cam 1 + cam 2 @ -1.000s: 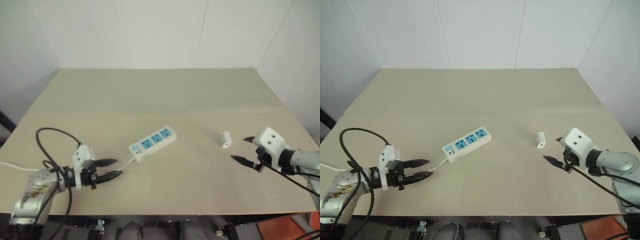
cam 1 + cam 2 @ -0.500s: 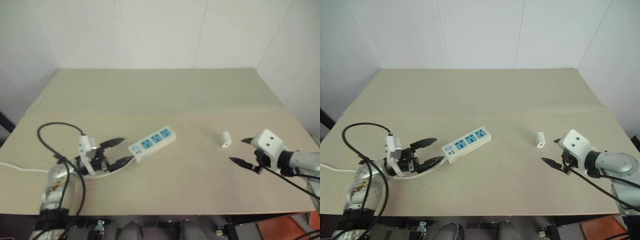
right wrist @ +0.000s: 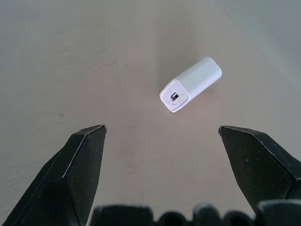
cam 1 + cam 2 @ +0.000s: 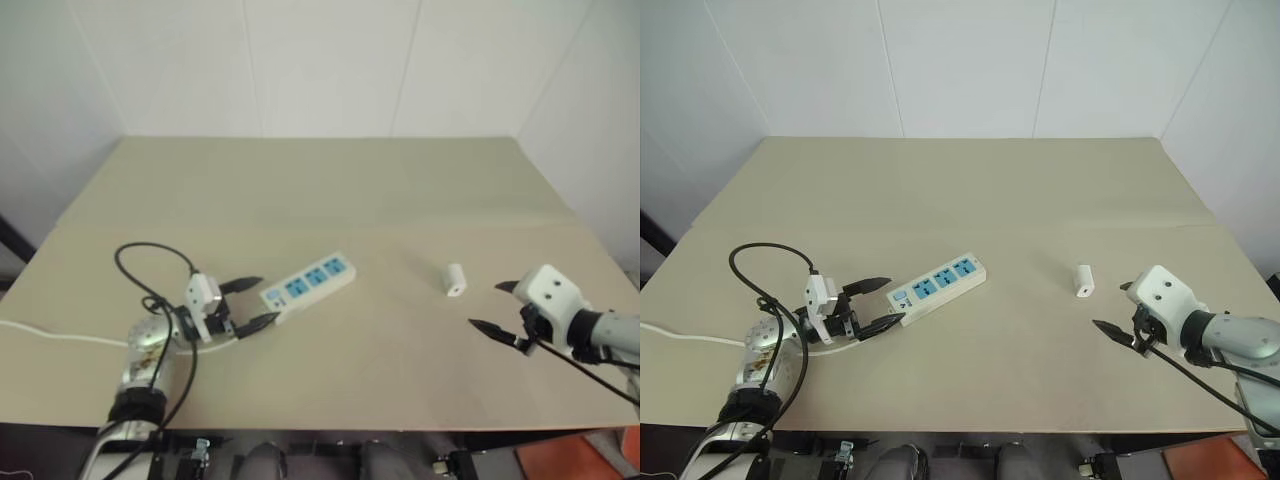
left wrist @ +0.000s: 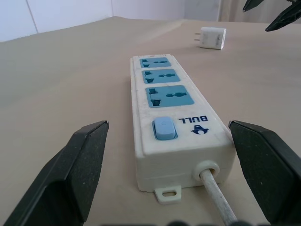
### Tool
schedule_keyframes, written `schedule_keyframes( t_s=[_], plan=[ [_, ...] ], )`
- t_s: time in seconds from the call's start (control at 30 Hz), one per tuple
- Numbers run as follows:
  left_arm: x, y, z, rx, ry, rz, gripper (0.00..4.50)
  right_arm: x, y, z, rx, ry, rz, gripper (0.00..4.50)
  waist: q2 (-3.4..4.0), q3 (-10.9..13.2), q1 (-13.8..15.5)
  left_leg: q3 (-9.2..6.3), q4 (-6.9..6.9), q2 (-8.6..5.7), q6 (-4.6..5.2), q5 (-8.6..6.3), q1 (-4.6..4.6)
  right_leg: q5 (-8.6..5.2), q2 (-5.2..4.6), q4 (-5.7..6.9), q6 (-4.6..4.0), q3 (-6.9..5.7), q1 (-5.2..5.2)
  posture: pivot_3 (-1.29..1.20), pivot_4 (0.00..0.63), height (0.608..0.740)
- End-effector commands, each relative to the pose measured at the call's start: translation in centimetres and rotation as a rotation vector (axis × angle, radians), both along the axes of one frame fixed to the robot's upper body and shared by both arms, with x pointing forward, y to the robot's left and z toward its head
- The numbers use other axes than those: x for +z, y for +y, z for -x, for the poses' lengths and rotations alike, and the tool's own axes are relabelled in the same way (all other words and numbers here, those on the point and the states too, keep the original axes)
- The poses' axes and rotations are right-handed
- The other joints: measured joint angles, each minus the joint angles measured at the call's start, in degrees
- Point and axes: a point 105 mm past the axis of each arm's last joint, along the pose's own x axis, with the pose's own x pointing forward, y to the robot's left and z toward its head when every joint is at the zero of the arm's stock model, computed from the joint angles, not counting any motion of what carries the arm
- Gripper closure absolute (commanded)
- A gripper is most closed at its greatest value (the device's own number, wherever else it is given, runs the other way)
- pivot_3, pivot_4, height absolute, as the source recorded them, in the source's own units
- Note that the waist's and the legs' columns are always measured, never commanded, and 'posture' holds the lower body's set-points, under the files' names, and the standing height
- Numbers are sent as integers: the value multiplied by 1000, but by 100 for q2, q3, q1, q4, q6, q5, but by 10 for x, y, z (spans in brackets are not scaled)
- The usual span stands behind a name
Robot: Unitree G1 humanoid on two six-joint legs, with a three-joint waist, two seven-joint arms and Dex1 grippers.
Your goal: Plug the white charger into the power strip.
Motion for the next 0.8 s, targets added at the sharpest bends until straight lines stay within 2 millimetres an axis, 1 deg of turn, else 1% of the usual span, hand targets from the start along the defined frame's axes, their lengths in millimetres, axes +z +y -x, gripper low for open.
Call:
schedule_keyframes(
  t_s=[0.03,0.13,0.27,0.43,0.53,0.63,0.8],
  plan=[
    [-6,-6,-4,11,-9,-33,54,18,-1,-1,-9,-66,14,0,0,-3,6,0,1,0,0,0,1,1,0,0,1,0,2,0,150,740],
    [-6,-17,-3,-11,-4,-14,54,17,-1,-1,-12,-68,14,0,5,-10,34,-1,3,-3,0,0,5,2,-1,0,3,0,8,0,150,740],
    [-2,-25,1,-31,5,26,54,17,-1,-2,-17,-71,15,0,3,-10,20,-2,4,-5,0,0,-2,1,-2,-3,5,0,4,0,150,740],
    [-3,-21,0,-1,32,34,54,15,-1,-2,-22,-70,17,0,3,-10,-2,-2,2,-4,0,0,-3,1,-2,-3,5,1,1,0,150,740],
    [-8,-18,-3,28,14,-16,54,15,0,-2,-22,-74,13,0,3,-9,2,-3,2,-4,0,0,-2,1,-1,-2,5,0,2,0,150,740],
    [-13,-19,-7,50,13,-35,54,17,0,-3,-24,-79,13,0,3,-10,6,-2,2,-5,0,0,-2,1,-2,-3,5,1,2,0,150,740],
    [-15,-23,-9,63,29,-6,54,17,-2,-3,-29,-80,17,0,4,-10,11,-2,2,-5,0,0,0,1,-2,-2,5,1,4,0,150,740]
  ],
)
